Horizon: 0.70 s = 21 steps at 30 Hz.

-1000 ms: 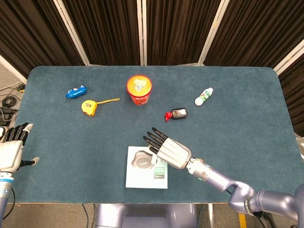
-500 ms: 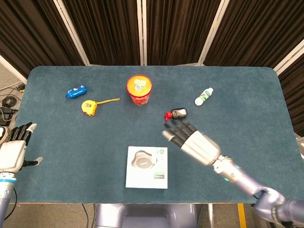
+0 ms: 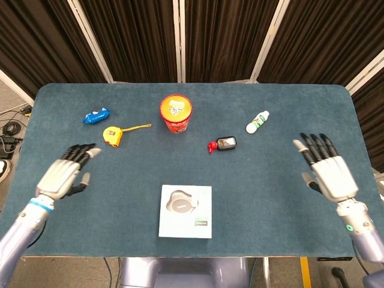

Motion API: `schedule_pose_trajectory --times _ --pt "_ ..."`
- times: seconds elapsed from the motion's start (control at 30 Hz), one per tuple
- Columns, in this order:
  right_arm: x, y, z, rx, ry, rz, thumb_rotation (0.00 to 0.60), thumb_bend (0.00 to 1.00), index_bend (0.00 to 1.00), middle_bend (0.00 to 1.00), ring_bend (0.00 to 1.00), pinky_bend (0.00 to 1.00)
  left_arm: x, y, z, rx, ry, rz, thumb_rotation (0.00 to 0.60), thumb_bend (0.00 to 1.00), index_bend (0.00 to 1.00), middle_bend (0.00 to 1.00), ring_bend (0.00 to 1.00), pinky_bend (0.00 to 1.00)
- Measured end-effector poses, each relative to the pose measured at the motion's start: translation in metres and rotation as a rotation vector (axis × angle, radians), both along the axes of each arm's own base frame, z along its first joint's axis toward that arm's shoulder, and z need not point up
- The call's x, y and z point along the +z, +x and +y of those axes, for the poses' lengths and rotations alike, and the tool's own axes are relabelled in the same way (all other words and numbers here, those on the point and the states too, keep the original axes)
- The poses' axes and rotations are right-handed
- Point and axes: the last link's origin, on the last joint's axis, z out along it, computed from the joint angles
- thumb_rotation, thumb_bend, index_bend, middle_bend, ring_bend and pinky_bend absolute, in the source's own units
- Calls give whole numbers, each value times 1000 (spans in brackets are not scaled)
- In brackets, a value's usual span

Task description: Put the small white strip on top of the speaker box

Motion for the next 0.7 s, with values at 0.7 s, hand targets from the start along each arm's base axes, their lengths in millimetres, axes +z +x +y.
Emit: schedule_pose_trajectory --times 0.7 --pt "3 -22 44 -172 -132 -136 600 127 40 0 0 0 -92 151 11 -395 -417 -3 600 1000 383 0 0 0"
